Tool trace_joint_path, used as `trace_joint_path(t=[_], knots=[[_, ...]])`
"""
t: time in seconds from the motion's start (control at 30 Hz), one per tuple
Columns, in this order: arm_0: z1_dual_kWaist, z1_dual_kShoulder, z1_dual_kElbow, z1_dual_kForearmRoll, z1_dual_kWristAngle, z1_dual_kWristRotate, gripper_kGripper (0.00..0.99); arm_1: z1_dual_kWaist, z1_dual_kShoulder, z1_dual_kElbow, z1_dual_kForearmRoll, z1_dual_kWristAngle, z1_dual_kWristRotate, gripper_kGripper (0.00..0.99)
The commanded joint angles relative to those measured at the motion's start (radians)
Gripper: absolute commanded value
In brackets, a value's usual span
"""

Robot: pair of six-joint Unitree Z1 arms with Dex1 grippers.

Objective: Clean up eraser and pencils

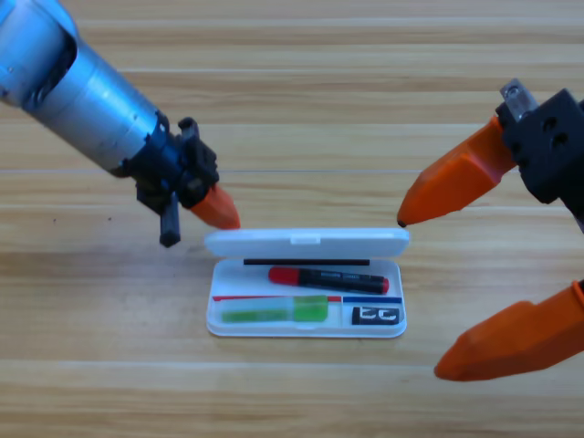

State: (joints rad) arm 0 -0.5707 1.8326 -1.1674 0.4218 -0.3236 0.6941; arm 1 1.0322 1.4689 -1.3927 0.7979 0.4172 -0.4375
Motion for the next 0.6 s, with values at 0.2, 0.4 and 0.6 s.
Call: trace_joint_path(t=[0.2,0.4,0.6], knots=[[-0.061,-0.030,0.117,-0.074,0.011,0.024,0.000,0.022,0.038,0.004,-0.012,0.017,0.003,0.973],[-0.090,-0.012,0.158,-0.123,0.031,0.030,0.000,0.022,0.045,0.004,-0.012,0.025,0.003,0.973],[-0.118,0.008,0.195,-0.170,0.049,0.033,0.000,0.022,0.053,0.001,-0.012,0.037,0.006,0.973]])
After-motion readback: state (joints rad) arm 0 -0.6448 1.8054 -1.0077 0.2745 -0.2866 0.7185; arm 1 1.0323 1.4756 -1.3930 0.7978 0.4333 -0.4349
